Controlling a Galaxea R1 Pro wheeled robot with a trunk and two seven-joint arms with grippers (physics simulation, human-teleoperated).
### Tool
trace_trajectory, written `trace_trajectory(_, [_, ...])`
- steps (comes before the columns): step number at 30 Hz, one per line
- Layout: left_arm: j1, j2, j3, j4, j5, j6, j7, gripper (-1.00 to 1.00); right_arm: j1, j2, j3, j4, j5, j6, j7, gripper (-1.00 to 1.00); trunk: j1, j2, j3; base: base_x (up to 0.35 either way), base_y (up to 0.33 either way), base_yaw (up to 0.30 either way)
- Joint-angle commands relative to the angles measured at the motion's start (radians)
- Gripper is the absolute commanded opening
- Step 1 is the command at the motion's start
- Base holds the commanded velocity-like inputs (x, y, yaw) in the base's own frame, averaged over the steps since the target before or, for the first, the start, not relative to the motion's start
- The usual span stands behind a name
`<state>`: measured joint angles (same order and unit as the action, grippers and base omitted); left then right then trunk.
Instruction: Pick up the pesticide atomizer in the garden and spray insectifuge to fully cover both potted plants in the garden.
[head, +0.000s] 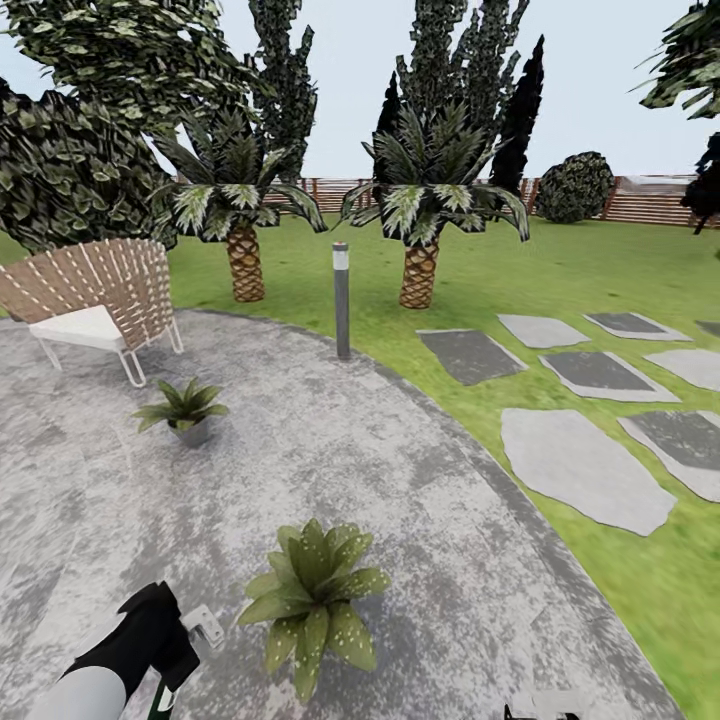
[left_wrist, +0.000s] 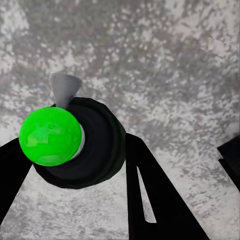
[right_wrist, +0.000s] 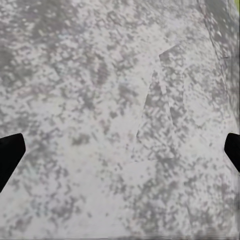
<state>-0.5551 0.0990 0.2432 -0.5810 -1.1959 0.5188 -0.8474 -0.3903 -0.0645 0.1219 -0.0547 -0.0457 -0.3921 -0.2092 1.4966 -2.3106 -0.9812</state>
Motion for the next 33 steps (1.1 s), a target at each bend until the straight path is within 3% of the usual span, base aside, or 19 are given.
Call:
trace_trajectory(1, [0.000,-0.001,0.004,-0.002,-0.004,0.004,-0.001,-1.00,-0.001,0.000,0.008,0.001,-0.005,-0.002,-0.004,1.00,0.000,0.000,-0.001,0.012,0.005,-0.300])
trace_trajectory(7, [0.000,-0.001,0.004,-0.002,-0.003,0.005,0.004,-1.00,-0.001,0.000,0.008,0.001,-0.005,-0.002,-0.004,1.00,0.000,0.000,-0.001,-0.021,0.001,-0.300])
trace_trajectory(13, [0.000,-0.001,0.004,-0.002,-0.002,0.007,0.004,-1.00,-0.001,0.000,0.008,0.001,-0.005,-0.002,-0.004,1.00,0.000,0.000,-0.001,-0.290,0.097,-0.300])
trace_trajectory(29, [0.000,-0.002,0.007,-0.003,-0.001,0.008,0.003,-1.00,-0.001,0.001,0.008,0.001,-0.005,-0.002,-0.004,1.00,0.000,0.000,-0.001,-0.075,0.313,-0.300])
trace_trajectory(33, [0.000,-0.007,0.005,-0.003,-0.001,0.007,0.003,-1.00,-0.001,0.000,0.011,0.004,-0.001,-0.003,-0.003,1.00,0.000,0.000,-0.001,0.000,0.337,-0.078])
